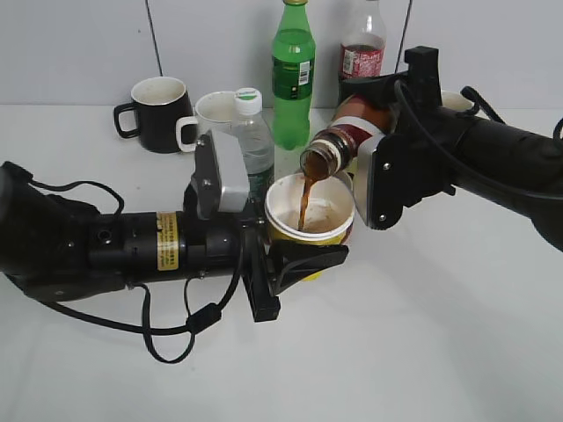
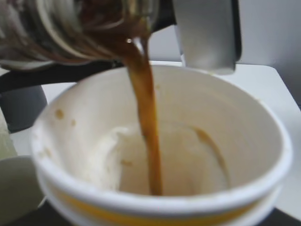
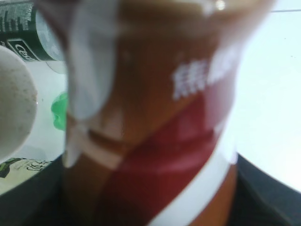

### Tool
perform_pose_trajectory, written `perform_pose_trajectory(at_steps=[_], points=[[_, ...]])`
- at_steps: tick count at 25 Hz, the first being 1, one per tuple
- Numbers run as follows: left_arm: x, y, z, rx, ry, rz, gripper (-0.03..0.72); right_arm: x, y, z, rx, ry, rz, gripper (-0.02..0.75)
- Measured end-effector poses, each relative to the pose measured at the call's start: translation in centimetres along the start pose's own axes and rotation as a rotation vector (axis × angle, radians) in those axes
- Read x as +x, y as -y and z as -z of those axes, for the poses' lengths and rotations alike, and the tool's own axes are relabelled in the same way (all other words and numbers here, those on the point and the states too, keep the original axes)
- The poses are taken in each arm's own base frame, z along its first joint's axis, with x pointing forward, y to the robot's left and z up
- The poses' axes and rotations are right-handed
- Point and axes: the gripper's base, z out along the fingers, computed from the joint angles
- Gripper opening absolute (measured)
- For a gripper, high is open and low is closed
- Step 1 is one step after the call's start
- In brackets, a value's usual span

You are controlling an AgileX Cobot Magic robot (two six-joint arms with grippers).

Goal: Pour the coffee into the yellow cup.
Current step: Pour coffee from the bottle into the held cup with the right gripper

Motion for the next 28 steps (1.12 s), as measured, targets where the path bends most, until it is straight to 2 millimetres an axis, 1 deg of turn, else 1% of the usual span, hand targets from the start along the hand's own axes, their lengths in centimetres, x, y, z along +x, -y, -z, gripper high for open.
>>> perform_pose_trajectory(at_steps=[28], points=[[0.0, 0.05, 0.0, 0.005, -0.001, 0.004, 0.378, -0.02, 0.06, 0.0, 0.007, 0.002, 0.006, 0.501]])
